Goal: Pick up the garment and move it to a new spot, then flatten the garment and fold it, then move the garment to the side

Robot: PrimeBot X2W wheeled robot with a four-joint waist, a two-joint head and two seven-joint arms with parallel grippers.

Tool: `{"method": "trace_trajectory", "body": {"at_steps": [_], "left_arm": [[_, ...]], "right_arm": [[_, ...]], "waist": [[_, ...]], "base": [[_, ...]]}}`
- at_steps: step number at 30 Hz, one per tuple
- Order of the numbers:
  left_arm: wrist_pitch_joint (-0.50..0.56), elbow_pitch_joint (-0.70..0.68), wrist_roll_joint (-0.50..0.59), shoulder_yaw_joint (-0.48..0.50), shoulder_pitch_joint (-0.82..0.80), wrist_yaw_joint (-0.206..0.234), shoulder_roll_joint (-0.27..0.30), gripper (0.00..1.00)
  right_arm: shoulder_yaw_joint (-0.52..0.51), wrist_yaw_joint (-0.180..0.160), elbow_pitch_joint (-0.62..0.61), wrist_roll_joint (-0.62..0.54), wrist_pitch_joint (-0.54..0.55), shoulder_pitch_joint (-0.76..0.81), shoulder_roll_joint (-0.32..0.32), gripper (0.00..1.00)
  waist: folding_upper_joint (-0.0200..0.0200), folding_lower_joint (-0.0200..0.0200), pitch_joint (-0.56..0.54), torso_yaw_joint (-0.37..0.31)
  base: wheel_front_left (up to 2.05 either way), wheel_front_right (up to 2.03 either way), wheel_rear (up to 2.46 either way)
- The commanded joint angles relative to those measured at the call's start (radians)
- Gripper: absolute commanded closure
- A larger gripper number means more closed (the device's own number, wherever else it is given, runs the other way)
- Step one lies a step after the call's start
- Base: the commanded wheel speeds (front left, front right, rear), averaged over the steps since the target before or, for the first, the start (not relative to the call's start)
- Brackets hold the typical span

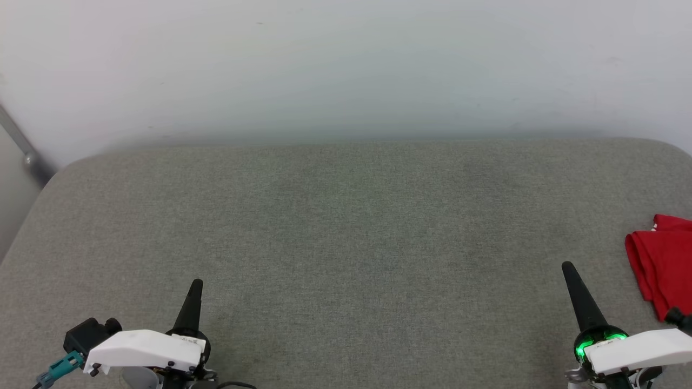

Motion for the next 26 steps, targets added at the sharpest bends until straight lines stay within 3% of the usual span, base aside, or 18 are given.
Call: {"method": "trace_trajectory", "body": {"at_steps": [1,26], "left_arm": [[0.008,-0.005,-0.017,0.014,-0.024,-0.009,-0.002,1.0],[0.071,0.023,-0.19,0.099,-0.051,-0.071,-0.06,1.0]], "right_arm": [[-0.003,0.0,-0.001,0.026,0.0,-0.027,-0.007,1.0],[-0.017,0.0,0.077,0.274,0.007,-0.08,-0.004,1.0]], "waist": [[0.0,0.0,0.001,0.0],[0.0,-0.0001,0.013,0.004]], "base": [[0.0,0.0,0.0],[0.0,0.0,0.0]]}}
